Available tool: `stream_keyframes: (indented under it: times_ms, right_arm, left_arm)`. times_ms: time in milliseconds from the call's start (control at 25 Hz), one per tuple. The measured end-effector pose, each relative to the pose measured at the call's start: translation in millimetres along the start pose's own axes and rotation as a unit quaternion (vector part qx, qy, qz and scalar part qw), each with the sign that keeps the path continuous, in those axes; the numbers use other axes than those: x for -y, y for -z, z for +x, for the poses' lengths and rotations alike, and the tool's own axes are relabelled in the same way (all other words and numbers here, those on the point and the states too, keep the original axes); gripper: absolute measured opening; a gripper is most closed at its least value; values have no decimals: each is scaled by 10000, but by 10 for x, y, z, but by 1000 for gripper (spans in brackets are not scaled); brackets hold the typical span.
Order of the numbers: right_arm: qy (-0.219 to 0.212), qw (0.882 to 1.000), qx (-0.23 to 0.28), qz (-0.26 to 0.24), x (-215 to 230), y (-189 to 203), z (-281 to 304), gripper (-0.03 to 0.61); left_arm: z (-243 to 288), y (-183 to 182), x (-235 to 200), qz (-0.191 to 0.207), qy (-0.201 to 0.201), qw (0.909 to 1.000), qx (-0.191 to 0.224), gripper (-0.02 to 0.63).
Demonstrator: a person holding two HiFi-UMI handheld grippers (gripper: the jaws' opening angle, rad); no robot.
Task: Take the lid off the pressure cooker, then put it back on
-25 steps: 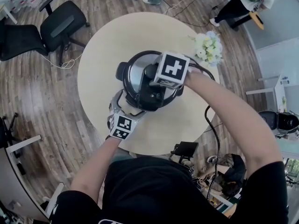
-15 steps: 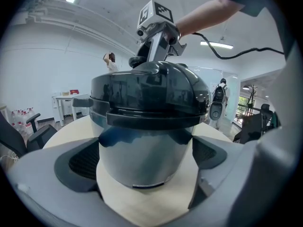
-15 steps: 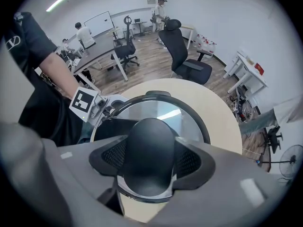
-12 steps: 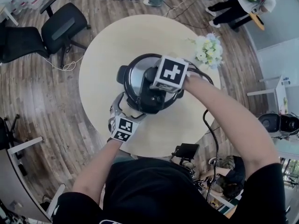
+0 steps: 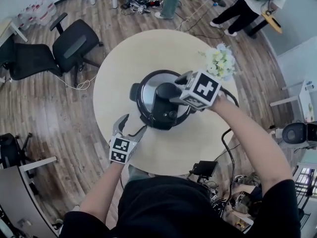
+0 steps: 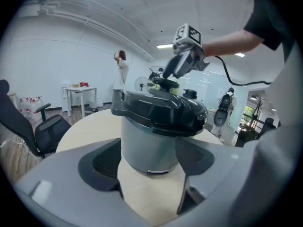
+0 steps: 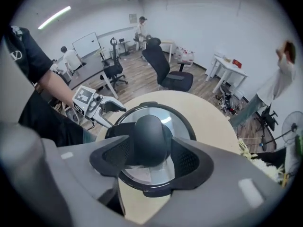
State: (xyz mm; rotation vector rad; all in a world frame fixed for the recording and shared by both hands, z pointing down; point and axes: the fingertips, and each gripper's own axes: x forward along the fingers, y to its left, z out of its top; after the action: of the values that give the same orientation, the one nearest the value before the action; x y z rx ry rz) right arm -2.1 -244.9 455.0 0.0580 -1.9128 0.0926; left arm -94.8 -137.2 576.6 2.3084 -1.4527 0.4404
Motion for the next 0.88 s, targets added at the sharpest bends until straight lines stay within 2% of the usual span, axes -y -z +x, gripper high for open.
stream_keyframes:
  times_ms: [120, 240, 360, 400, 480, 640, 720, 880]
  right_arm:
    - [37, 9975, 624, 326, -117, 114, -293, 250]
    - [399, 9910, 1185, 481, -257, 249, -511, 216]
    - [933, 9731, 1954, 785, -346, 316, -691, 189]
    - [1129, 9633, 2252, 923, -354, 330, -759, 174]
    - [1527, 9393, 2829, 1197, -356, 361, -896, 130]
    - [1995, 8921, 3668, 1727, -393, 425, -1094, 97]
    - [2258, 8674, 3999, 1915, -379, 443, -1189, 81]
    - [3051, 8065, 4630, 2054, -302, 559, -1468, 48]
  left_arm:
    - [-280, -280, -173, -99, -265, 9990, 337, 322]
    - [-516, -754, -256, -203, -432, 9948, 896, 228]
    - [-666, -1227, -205, -51, -489, 9891, 1387, 174]
    - [-698, -1383, -170, 19, -483, 9868, 1546, 132]
    - [-745, -1677, -98, 152, -481, 9815, 1849, 106]
    - [-808, -2120, 46, 260, -458, 9713, 2319, 10]
    - [-824, -2264, 137, 392, -415, 9681, 2440, 2]
    - [-837, -2476, 303, 566, -364, 9623, 2636, 0]
